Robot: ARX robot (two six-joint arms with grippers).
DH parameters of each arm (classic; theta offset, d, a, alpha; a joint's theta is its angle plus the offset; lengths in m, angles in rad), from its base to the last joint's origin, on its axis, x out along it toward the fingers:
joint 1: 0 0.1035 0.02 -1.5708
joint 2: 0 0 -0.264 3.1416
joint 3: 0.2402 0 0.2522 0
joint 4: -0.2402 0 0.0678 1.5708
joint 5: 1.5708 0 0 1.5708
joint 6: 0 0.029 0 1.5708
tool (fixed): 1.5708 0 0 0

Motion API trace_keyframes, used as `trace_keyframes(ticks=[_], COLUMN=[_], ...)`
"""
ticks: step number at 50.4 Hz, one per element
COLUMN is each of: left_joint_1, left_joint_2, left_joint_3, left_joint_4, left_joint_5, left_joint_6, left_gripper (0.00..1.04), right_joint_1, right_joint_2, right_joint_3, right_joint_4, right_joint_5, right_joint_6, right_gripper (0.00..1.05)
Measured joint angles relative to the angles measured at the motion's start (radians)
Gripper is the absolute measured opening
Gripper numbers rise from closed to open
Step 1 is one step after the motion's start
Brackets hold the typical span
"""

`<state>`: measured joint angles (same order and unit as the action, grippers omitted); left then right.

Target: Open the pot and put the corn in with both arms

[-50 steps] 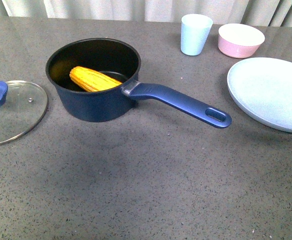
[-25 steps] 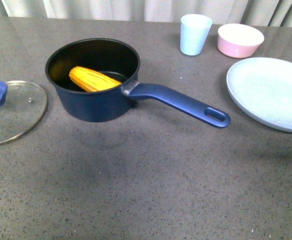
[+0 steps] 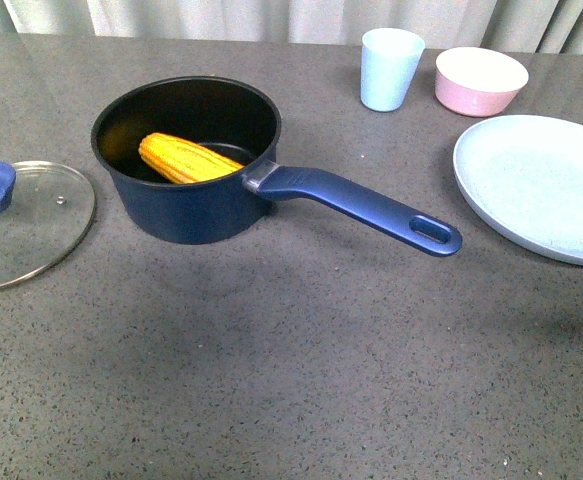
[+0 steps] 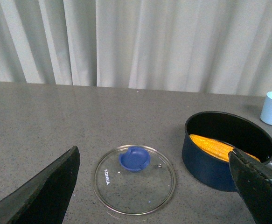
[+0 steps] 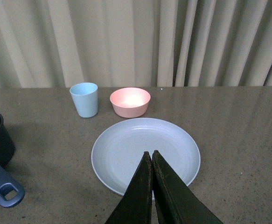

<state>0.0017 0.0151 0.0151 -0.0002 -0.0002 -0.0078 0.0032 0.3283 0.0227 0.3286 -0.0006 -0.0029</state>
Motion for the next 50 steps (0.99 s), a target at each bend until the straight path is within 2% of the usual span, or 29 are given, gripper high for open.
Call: trace_keyframes(ticks=[21,24,26,50], left_joint_1=[0.0,0.0,0.0,0.0], left_joint_2=[0.0,0.0,0.0,0.0], left_joint_3=[0.0,0.0,0.0,0.0], left_joint_4=[0.0,0.0,0.0,0.0], left_joint_5=[0.0,0.0,0.0,0.0], left_joint_6=[0.0,0.0,0.0,0.0], left_gripper=[0.96,0.96,0.96,0.96], right_joint_1=[0.0,0.0,0.0,0.0], right_joint_2=[-0.151,-0.251,-0.301,-0.322], right_joint_3=[0.0,0.001,0.001,0.001], right_joint_4=[-0.151,-0.283,-0.318,-0.327], right_joint_5=[0.0,0.0,0.001,0.001], right_joint_6=[0.0,0.0,0.0,0.0], right_gripper=[0.02,0.02,0.02,0.02])
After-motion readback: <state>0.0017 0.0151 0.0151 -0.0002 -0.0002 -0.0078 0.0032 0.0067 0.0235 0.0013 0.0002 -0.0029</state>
